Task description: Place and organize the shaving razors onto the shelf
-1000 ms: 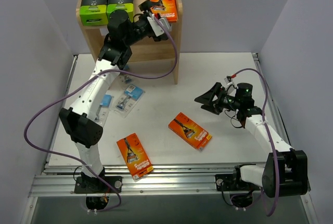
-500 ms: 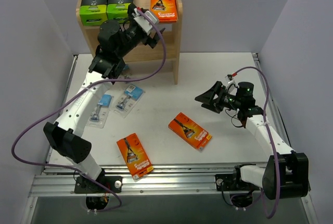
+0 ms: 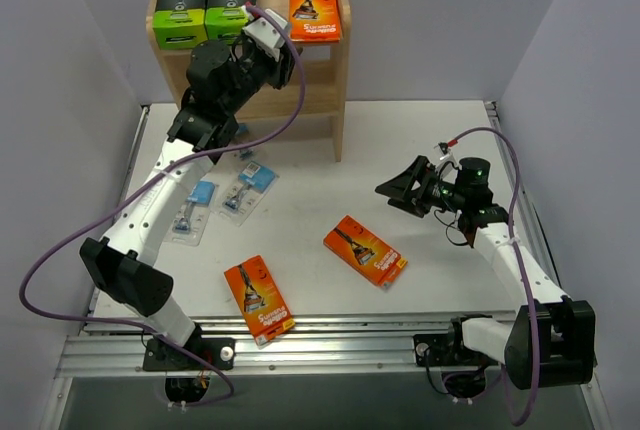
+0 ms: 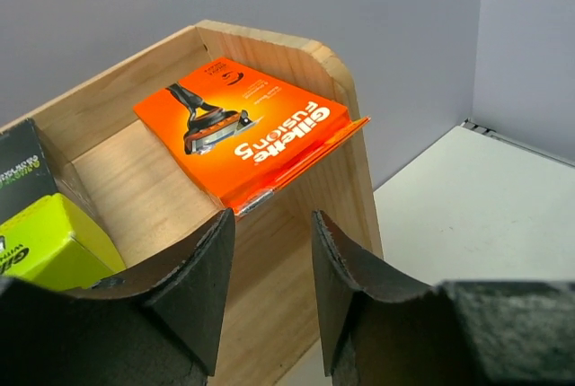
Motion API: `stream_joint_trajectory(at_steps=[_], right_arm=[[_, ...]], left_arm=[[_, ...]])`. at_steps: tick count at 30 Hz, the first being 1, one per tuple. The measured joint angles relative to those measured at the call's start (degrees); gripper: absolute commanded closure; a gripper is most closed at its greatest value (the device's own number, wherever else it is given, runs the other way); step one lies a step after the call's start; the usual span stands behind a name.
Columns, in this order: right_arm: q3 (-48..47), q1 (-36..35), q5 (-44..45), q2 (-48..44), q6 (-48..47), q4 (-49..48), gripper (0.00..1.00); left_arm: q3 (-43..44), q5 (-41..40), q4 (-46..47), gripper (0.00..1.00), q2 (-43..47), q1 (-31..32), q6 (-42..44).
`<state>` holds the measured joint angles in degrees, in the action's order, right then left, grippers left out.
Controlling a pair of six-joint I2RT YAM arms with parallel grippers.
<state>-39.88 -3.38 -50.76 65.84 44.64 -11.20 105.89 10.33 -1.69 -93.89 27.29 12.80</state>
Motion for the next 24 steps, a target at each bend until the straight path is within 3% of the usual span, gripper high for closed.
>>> stream_joint_trajectory(at_steps=[24], right_arm=[[-0.85, 0.39, 0.39, 0.04, -0.74, 0.37, 0.31]], left_arm=[[2.03, -5.05, -1.92, 0.58, -5.07, -0.87, -1.60]])
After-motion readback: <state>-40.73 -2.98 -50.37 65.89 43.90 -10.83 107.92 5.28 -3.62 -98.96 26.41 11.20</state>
